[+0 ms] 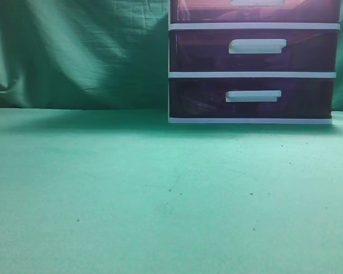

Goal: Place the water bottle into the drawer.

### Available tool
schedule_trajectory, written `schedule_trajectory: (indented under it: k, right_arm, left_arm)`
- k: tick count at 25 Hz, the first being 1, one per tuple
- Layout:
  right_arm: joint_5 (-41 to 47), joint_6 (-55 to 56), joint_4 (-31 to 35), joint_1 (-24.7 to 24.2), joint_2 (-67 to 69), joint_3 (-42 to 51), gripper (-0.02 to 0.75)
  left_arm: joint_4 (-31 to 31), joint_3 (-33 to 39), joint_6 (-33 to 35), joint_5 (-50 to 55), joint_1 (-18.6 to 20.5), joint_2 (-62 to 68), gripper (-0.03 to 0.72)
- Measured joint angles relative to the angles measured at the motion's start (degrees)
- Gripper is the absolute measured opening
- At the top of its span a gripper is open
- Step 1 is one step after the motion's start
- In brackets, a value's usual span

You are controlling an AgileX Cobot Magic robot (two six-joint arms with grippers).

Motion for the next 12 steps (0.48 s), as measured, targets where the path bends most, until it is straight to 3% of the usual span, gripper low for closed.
schedule_trajectory:
  k: [12]
  right_arm:
    - [0.0, 0.0, 0.0, 0.0, 0.0, 0.0, 0.0]
  left_arm:
    - [0.0, 0.0, 0.13, 0.12, 0.0, 0.0, 0.0]
